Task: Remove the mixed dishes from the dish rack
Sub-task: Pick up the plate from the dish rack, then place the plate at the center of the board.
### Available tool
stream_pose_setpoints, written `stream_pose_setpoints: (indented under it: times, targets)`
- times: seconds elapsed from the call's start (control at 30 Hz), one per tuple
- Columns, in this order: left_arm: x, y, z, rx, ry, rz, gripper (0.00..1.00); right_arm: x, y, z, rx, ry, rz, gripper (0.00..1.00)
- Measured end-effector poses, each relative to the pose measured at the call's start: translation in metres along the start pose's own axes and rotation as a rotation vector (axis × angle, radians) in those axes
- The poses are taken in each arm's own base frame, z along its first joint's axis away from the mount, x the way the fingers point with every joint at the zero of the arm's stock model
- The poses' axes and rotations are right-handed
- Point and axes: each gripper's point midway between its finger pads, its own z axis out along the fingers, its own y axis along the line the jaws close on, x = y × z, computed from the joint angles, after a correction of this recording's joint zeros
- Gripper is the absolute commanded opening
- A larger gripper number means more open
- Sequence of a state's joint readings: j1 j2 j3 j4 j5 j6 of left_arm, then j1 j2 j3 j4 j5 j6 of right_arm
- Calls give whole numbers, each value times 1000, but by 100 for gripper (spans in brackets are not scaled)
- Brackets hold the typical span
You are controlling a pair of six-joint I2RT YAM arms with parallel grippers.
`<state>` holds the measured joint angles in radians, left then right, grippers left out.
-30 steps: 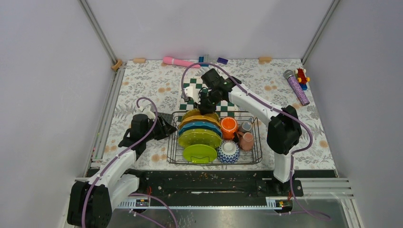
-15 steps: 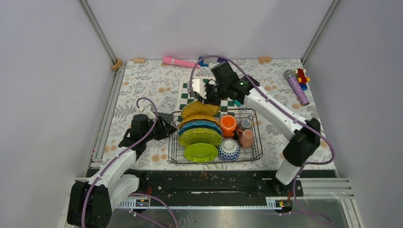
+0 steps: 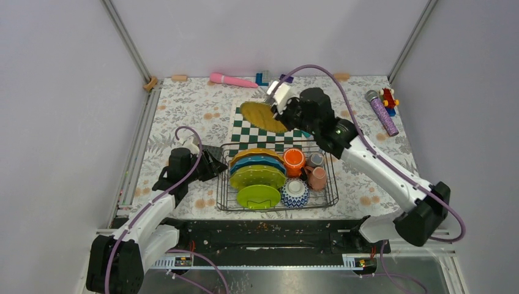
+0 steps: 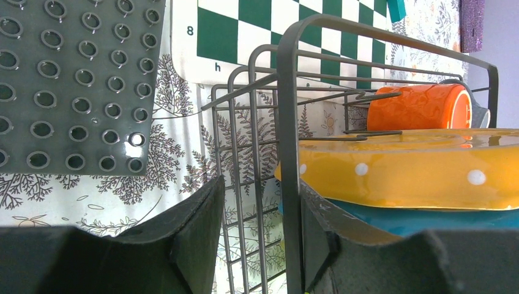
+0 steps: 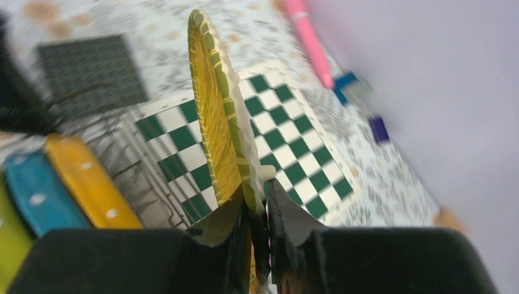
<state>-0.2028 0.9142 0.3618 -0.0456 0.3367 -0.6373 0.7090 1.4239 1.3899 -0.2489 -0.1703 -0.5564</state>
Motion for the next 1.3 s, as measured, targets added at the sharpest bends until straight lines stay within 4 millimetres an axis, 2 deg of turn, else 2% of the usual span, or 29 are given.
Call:
stream_pose_setpoints:
  times: [0.1,0.2,0.3,0.37,0.47,0.53,0.63,0.77,0.83,0.93,1.03,1.23,1.3]
  targets:
    - [0,0,0,1,-1,-2,44,10,-28,-26,241,6,203,0]
    - [0,0,0,1,-1,-5,44,25,-58,-64,433,-54,447,0]
    - [1,0,0,1,-1,-10,44,59,-101,-118,649,-128,734,0]
    - [1,0,0,1,-1,-11,44,82,-123,-145,769,-167,882,0]
    - [1,0,0,1,-1,-15,44,124,-140,-174,905,-208,1095,0]
    - [1,0,0,1,-2,-16,44,156,-139,-180,956,-204,1232,0]
    - [1,-1,-1,3,-4,-16,43,215,-127,-185,1019,-156,1444,0]
    - [1,-1,-1,5,-4,-16,43,280,-112,-190,1123,-102,1629,0]
    - [1,-1,-1,7,-5,-15,43,310,-105,-192,1173,-75,1710,0]
    - [1,-1,-2,8,-5,-15,43,342,-100,-192,1223,-44,1796,0]
    - [1,-1,-2,8,-4,-15,43,360,-100,-187,1241,-34,1837,0]
    - [1,-1,-2,8,-4,-14,42,374,-109,-177,1252,-63,1860,1]
    - [1,-1,-2,7,-4,-14,42,380,-110,-175,1265,-61,1864,7]
